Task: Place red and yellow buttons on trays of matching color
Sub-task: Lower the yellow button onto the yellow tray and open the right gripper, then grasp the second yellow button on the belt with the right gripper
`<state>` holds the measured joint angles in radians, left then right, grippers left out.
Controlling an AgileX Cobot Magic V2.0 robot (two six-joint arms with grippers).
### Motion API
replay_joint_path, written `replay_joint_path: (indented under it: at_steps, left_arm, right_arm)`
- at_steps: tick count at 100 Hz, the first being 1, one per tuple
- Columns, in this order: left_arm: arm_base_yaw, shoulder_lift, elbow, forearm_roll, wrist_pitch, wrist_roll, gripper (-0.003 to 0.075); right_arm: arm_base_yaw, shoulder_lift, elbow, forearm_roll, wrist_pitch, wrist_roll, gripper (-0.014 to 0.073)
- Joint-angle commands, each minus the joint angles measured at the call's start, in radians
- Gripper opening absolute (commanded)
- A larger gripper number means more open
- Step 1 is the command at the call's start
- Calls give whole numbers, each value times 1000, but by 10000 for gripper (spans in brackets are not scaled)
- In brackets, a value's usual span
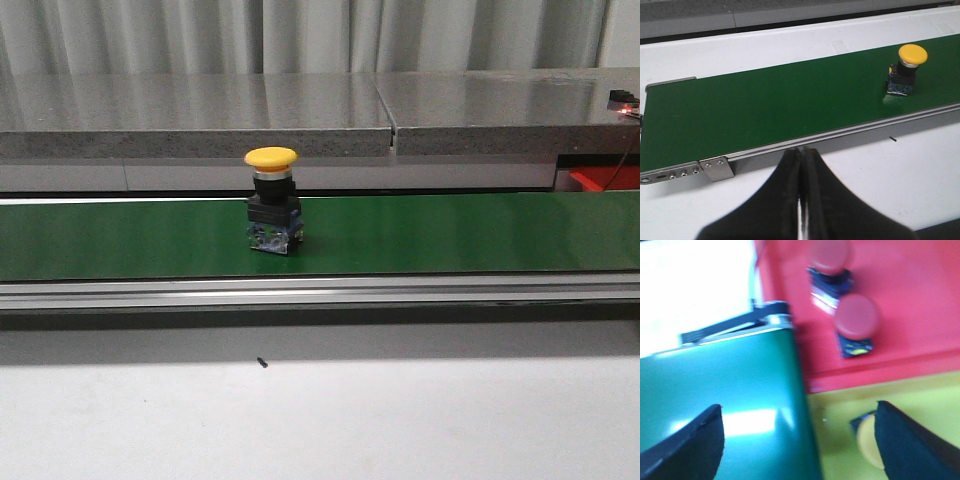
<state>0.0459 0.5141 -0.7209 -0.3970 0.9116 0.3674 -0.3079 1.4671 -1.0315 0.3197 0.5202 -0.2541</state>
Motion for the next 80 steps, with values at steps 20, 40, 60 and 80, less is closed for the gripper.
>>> replay_joint_path:
  at_steps: [20, 40, 60, 80]
  left_arm:
    - [-8, 4, -25, -32, -60, -3, -20]
    - [-8, 4, -25, -32, -60, -3, -20]
    - [-8, 4, -25, -32, -60, -3, -20]
    - [-8, 4, -25, -32, -60, -3, -20]
  right_arm:
    - [181, -138, -22, -4, 14, -26, 608]
    - [335, -164, -22, -48, 35, -35, 608]
    - [496, -164, -22, -48, 88, -157, 608]
    - [572, -159, -22, -47, 85, -201, 608]
